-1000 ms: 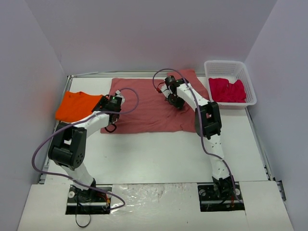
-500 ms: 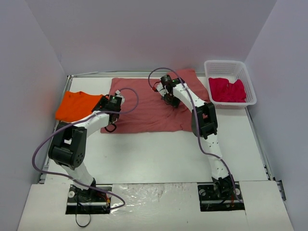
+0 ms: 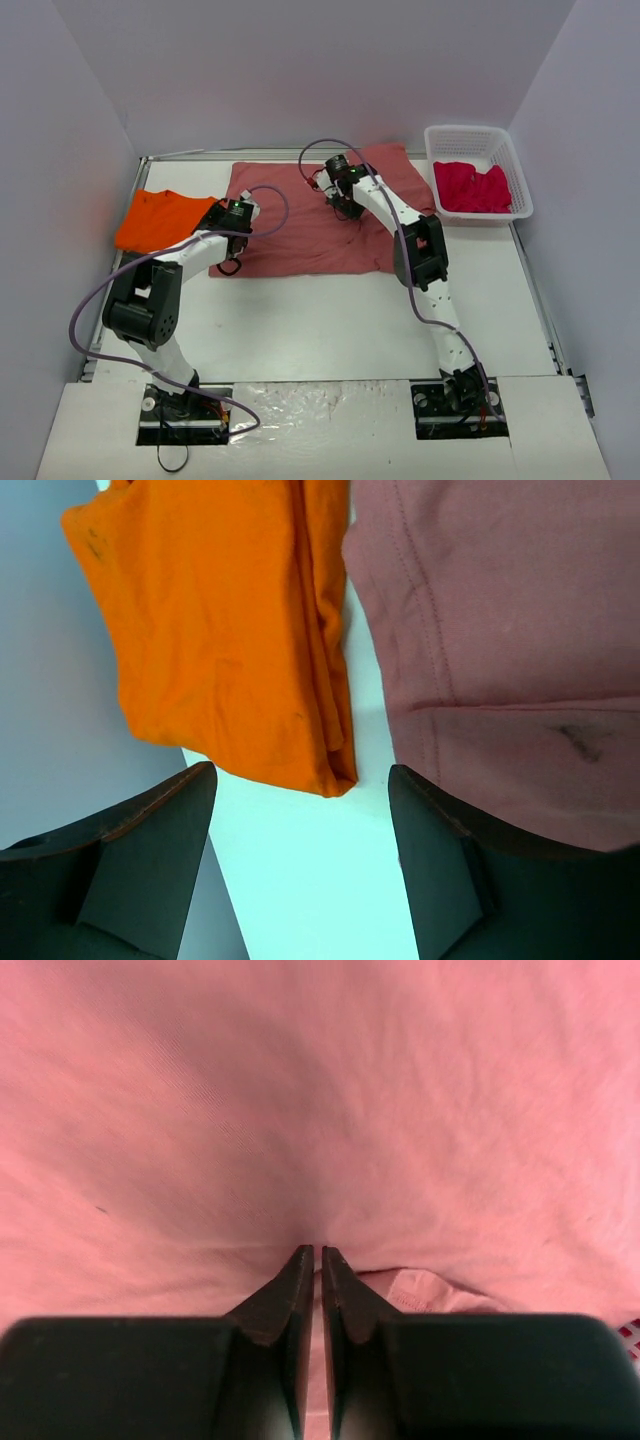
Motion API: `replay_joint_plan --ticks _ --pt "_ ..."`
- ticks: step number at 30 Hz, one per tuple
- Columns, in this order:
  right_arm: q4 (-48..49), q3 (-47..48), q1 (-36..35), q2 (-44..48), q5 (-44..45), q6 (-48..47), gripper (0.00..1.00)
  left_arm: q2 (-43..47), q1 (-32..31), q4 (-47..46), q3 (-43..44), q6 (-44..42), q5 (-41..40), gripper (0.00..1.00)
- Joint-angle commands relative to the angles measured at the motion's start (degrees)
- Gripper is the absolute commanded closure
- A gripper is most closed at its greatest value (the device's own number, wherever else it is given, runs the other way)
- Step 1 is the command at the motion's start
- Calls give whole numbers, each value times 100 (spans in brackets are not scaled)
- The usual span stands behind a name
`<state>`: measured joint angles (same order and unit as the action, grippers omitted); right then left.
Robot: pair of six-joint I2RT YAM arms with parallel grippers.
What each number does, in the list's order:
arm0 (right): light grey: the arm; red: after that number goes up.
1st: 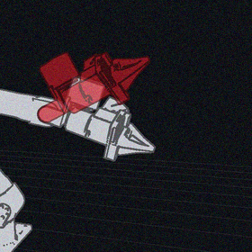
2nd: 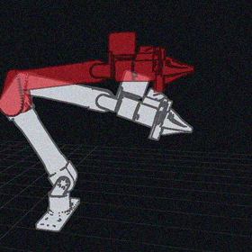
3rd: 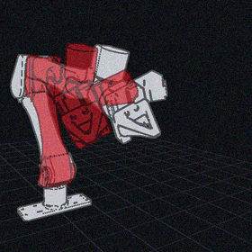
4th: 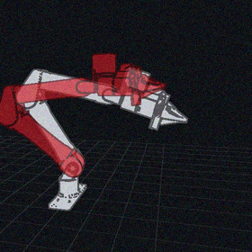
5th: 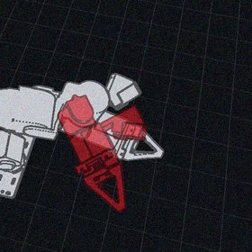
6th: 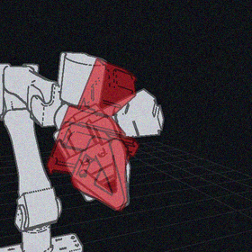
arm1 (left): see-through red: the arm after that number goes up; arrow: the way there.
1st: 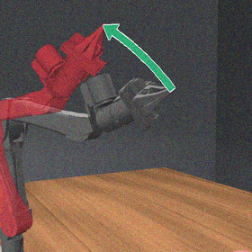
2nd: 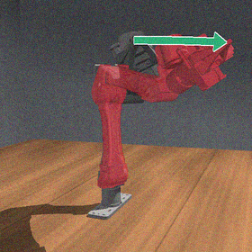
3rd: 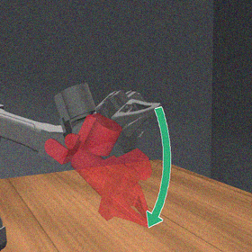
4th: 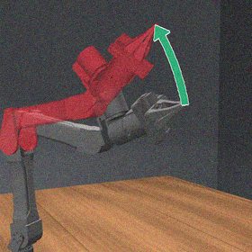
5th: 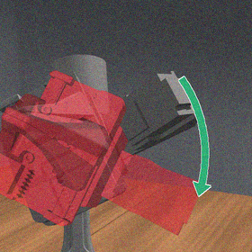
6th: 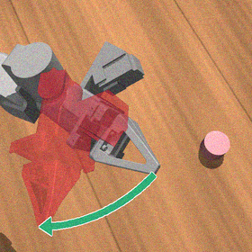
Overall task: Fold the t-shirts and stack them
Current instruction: Fold the flattened tshirt in 1/3 of the way
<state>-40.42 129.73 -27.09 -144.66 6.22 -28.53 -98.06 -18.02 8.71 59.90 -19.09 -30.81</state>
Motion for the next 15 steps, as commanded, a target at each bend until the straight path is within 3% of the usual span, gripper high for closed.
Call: replay_joint_plan --ticks 1,5,9,11,12,15 --pt "350 -140 -59 1015 -7 137 93 217 53 385 153 73 311 32" --pt "439 -657 -24 1896 29 269 78 331 44 675 93 -129 786 35" --pt "675 -1458 55 2792 265 384 72 340 44 764 -13 -358 980 44" --pt "764 -1818 107 3285 406 410 72 349 44 738 -127 -393 1094 51" --pt "764 -2133 186 3417 406 427 79 349 44 720 -267 -402 1181 62" --pt "764 -2836 283 3866 389 436 89 262 44 702 -391 -367 1287 78"
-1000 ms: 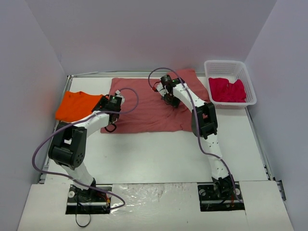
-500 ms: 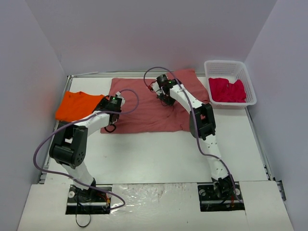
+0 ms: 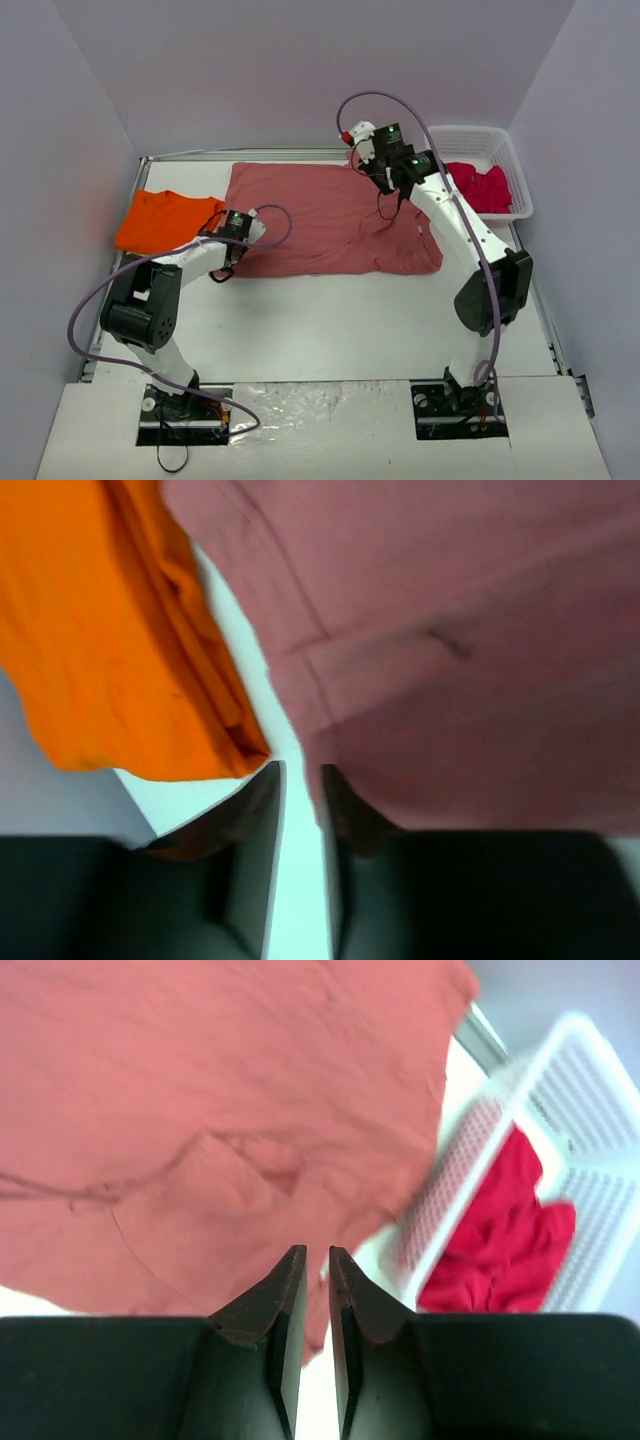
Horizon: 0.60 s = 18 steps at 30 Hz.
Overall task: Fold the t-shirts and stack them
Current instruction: Fold the flattened tshirt in 1/3 of the way
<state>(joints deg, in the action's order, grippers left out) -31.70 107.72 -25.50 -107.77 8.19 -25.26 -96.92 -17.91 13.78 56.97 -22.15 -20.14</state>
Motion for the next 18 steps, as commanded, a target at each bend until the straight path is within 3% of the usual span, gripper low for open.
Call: replay_joint_plan --ticks 1,5,18 --pt "-108 -795 167 334 201 109 89 113 33 256 -98 -52 386 85" --pt "-99 -1455 220 686 263 205 90 7 42 485 -81 -61 634 97" --pt "-108 -2641 317 1038 131 513 100 -37 42 696 -63 -211 960 97"
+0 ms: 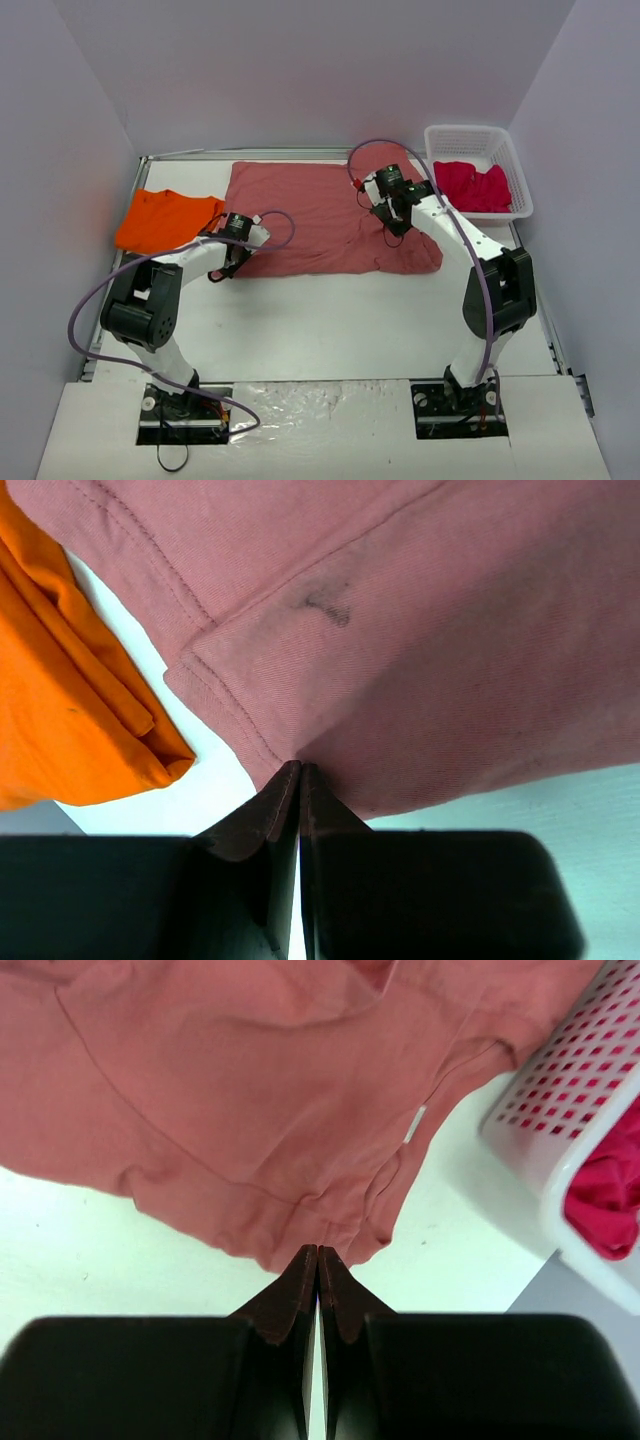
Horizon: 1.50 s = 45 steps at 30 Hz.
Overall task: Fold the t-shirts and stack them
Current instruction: Fold the flattened tshirt in 1/3 of the way
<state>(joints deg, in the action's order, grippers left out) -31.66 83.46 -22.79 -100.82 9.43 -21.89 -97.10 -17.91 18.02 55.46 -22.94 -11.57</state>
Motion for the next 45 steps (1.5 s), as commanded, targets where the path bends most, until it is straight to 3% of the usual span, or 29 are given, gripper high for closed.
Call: replay_joint_plan --ticks 1,15,22,30,45 --pt "-104 -390 64 352 -29 176 100 -80 51 290 105 -132 103 98" --pt "-314 -1323 520 168 -169 106 100 -239 200 747 369 -18 279 98" --pt "-262 -1025 1091 -613 -539 -140 100 -222 192 826 430 53 243 98" --pt "-253 -946 1268 -1203 -460 -237 100 -195 192 993 509 97 217 98" --pt "-218 -954 1962 -1529 -257 -518 100 -362 262 1063 562 53 76 97"
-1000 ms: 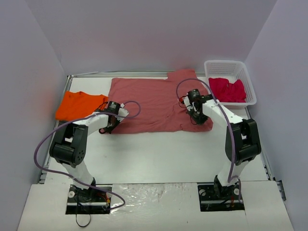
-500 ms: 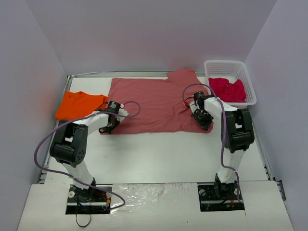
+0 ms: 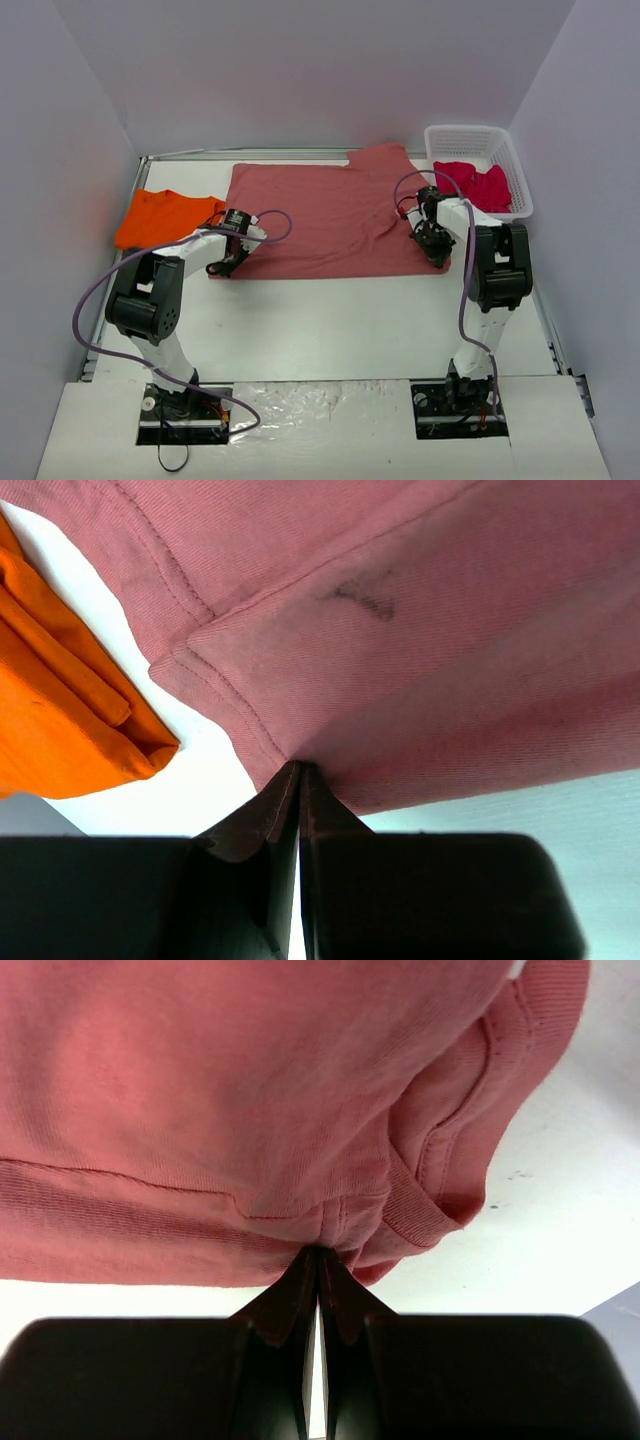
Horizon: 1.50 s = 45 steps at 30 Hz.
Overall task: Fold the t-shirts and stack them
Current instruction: Fold the flattened tshirt in 1/3 of the way
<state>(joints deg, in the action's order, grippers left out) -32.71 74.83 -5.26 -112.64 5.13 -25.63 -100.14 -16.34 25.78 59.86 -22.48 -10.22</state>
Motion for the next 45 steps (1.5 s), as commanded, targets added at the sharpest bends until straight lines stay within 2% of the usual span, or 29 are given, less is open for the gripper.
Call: replay_joint_plan --ticks 1,13,27,34,39,45 --pt "-113 -91 235 -372 173 -170 100 -59 113 296 123 7 -59 98" --pt "-262 -82 34 31 -152 -162 100 319 61 832 220 182 204 98" --pt "-306 -618 -2 418 -231 -232 100 741 -19 973 -378 244 126 98" --pt "-350 -548 -45 515 -275 -197 100 1302 -27 990 -107 376 152 98" --pt "-438 -58 -63 629 -441 -162 100 1541 -27 1034 254 367 99 98" --pt "-727 743 -169 708 -732 -48 100 1410 -27 929 641 411 327 98"
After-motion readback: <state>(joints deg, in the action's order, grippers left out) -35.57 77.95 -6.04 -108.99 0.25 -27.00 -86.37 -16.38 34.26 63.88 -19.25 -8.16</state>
